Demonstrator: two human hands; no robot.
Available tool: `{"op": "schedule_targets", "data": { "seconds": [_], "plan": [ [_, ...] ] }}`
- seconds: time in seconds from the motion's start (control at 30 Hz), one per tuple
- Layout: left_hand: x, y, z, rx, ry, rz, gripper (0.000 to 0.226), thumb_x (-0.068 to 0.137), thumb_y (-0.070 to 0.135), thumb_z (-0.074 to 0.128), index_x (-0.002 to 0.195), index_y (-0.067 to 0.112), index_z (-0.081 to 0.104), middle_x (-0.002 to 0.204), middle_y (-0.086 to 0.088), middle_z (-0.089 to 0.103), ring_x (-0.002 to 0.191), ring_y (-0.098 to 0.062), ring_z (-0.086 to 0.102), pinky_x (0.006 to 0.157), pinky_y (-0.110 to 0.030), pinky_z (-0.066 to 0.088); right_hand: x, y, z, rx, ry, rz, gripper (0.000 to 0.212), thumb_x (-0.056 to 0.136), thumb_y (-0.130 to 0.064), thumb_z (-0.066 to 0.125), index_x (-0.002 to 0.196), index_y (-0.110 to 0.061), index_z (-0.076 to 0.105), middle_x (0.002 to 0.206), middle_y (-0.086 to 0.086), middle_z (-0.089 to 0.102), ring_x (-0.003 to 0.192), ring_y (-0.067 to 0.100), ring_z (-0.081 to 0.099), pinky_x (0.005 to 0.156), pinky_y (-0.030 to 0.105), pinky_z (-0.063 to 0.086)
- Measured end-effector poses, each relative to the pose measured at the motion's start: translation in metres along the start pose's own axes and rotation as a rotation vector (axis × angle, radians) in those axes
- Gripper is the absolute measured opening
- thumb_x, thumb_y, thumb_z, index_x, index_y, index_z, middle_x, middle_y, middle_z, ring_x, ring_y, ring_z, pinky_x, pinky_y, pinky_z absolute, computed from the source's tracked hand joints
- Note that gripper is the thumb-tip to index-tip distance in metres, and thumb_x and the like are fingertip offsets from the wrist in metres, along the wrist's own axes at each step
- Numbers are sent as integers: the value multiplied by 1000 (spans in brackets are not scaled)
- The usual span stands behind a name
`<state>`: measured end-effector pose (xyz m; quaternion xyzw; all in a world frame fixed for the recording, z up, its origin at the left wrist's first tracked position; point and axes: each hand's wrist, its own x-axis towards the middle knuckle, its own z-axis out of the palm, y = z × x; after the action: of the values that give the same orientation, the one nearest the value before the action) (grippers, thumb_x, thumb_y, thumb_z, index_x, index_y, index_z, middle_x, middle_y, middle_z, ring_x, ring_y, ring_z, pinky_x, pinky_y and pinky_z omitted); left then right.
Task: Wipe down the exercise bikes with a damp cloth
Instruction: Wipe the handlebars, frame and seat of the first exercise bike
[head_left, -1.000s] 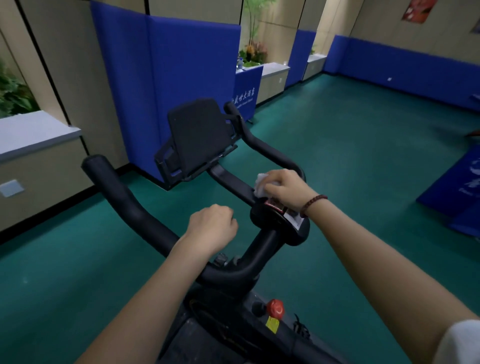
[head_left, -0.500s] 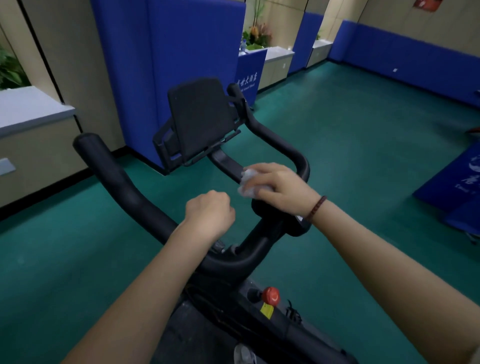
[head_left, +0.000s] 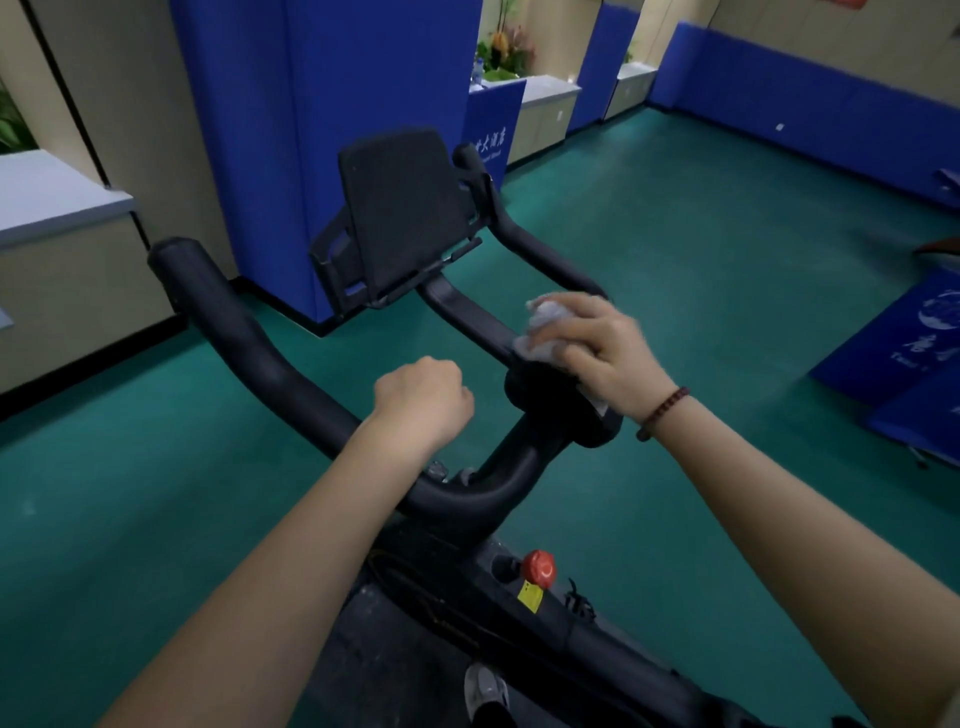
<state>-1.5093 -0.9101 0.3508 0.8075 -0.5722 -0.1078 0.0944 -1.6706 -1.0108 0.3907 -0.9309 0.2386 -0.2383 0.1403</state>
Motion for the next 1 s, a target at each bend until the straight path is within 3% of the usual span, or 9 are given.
{"op": "schedule_targets", "data": {
  "seconds": [0.13, 0.23, 0.33, 0.43, 0.57, 0.77, 0.87, 0.93, 1.0],
  "plan": [
    [2, -3, -2, 7, 10, -1, 30, 94, 26, 36, 68, 12, 44, 70, -3, 46, 69, -24, 48, 56, -28, 32, -13, 3, 14, -250, -221, -126, 33, 76, -26, 41, 82, -19, 73, 126, 3, 58, 107, 29, 53, 95, 41, 39],
    [2, -5, -2, -6, 22, 6, 30, 93, 27, 35, 75, 10, 51, 76, -4, 50, 71, -25, 49, 57, -28, 33, -40, 15, -1, -65, -91, -34, 32, 70, -20, 41, 72, -14, 71, 118, -3, 60, 102, 20, 51, 95, 30, 38],
    [2, -4, -1, -1, 18, 15, 29, 94, 27, 35, 81, 9, 54, 77, -4, 52, 70, -24, 50, 56, -28, 33, -50, 28, -18, 75, 202, 267, 29, 66, -15, 45, 57, -30, 67, 92, -23, 61, 96, 18, 58, 90, 41, 46],
    [1, 0, 0, 11, 2, 19, 30, 94, 28, 35, 86, 9, 56, 83, -5, 54, 73, -24, 51, 60, -29, 36, -46, 23, -18, 116, 339, 337, 31, 69, -10, 49, 71, -29, 74, 99, -15, 62, 100, 16, 57, 94, 43, 45],
    [0, 0, 0, 27, -2, 20, 28, 93, 29, 36, 90, 10, 57, 89, -6, 55, 79, -27, 51, 65, -30, 38, -54, 2, 15, -80, 55, 82, 33, 79, -15, 48, 102, -20, 71, 128, 4, 55, 110, 21, 47, 100, 31, 32],
    [-3, 0, 1, 28, 22, 56, 27, 93, 28, 35, 79, 11, 51, 83, -7, 55, 75, -27, 51, 63, -31, 37, -100, 3, 30, -73, 289, 211, 31, 75, -17, 41, 77, -6, 69, 110, 9, 62, 88, 26, 49, 81, 41, 43],
    [-3, 4, 0, 21, 44, 48, 25, 93, 26, 35, 83, 11, 52, 87, -8, 56, 77, -28, 51, 65, -32, 38, -89, -14, 17, 108, 435, 234, 29, 82, -16, 46, 96, -9, 70, 111, 6, 62, 103, 24, 56, 92, 38, 44],
    [-2, 5, -2, -13, 82, 20, 24, 92, 22, 35, 93, 10, 56, 90, -7, 56, 78, -29, 50, 65, -33, 37, -67, -28, 17, 127, 370, 183, 32, 88, -20, 46, 109, -10, 67, 119, 4, 60, 114, 16, 52, 102, 29, 39],
    [0, 2, -5, -113, 160, -10, 26, 91, 18, 36, 101, 10, 58, 95, -9, 59, 81, -31, 52, 65, -34, 40, -55, -37, 33, -45, 199, 125, 33, 88, -24, 43, 106, -14, 69, 118, 4, 62, 111, 22, 54, 101, 32, 39]
  ]
}}
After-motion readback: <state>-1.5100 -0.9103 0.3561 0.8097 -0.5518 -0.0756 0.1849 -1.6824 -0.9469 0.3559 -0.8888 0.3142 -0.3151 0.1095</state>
